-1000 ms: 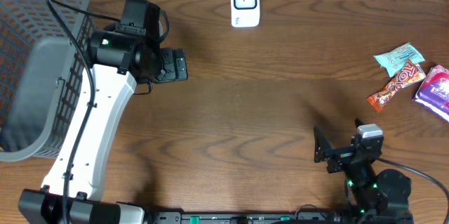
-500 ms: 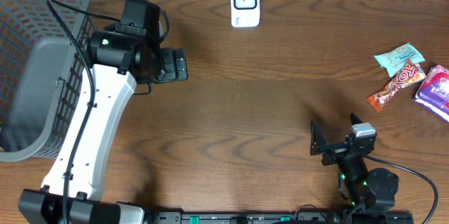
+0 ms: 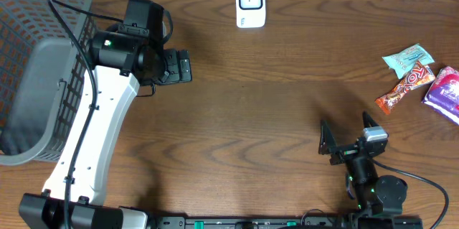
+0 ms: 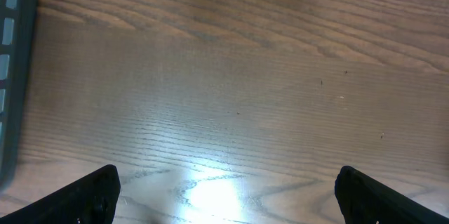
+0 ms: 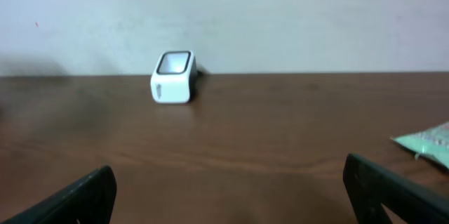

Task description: Scan the item barcode

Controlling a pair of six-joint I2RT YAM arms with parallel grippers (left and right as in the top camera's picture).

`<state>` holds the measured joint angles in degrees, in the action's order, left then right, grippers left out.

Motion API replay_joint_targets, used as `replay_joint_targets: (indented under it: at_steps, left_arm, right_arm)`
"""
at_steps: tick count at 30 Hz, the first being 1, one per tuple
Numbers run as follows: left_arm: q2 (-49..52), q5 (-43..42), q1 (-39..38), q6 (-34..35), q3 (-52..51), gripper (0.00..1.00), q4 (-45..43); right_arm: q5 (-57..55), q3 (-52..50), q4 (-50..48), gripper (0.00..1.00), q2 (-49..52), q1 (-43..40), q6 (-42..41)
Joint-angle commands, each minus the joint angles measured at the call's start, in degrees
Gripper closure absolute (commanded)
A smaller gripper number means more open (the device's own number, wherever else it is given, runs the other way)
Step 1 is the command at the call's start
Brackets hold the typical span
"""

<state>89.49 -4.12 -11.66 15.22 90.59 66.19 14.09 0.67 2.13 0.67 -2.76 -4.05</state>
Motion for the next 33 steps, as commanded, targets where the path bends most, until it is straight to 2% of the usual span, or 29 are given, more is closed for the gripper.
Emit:
replay_joint_targets:
  at_steps: [1, 21, 27, 33]
  left_arm:
    - [0.13, 0.55, 0.24, 0.28, -0.28, 0.02, 0.22]
    - [0.13, 0.55, 0.24, 0.28, -0.28, 0.02, 0.22]
    - [0.13, 0.52, 0.24, 0.28, -0.28, 0.02, 0.22]
    - [0.13, 0.55, 0.24, 0.28, -0.28, 0.02, 0.22]
  right_arm:
    - [-0.55, -0.37, 1.22, 0.01, -0.35, 0.33, -0.28]
    - [-1.64, -0.35, 1.27, 0.01, -0.39, 0.98, -0.02]
    - [-1.77, -0.35, 1.31, 0.01, -0.39, 3.37, 5.9]
    - [-2.08, -0.35, 1.38, 0.01, -0.39, 2.58, 5.09]
